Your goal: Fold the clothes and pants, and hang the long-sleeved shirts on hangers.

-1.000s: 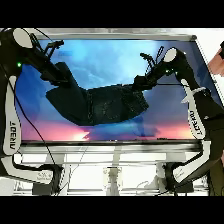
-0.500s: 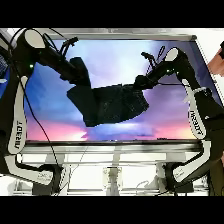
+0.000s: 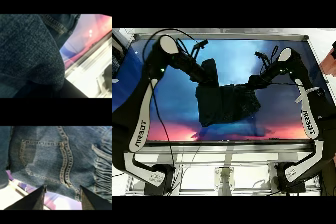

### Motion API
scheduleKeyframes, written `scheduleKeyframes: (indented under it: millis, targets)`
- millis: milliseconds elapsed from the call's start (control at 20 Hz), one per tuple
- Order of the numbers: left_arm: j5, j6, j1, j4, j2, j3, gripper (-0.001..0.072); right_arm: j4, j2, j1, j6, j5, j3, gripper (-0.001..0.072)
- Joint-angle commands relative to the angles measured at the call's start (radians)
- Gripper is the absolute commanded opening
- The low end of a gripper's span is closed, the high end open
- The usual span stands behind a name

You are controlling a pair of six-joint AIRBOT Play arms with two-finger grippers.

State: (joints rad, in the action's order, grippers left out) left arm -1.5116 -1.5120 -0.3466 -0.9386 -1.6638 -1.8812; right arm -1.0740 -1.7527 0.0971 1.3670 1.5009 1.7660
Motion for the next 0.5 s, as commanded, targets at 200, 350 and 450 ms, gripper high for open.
scheduleKeyframes:
  millis: [200, 350, 450]
  targets:
    - [0.243, 0.001, -0.061, 0.148, -0.128, 0.0, 0.0219, -0.002, -0.001, -0.057, 0.001, 0.02, 0.001, 0.0466]
    - [0.286, 0.066, -0.091, 0.282, -0.188, 0.0, 0.0592, -0.003, -0.001, -0.06, 0.0, 0.021, 0.001, 0.0467]
    - [0.286, 0.119, -0.111, 0.386, -0.226, 0.0, 0.0592, -0.004, -0.001, -0.06, 0.0, 0.02, 0.001, 0.0466]
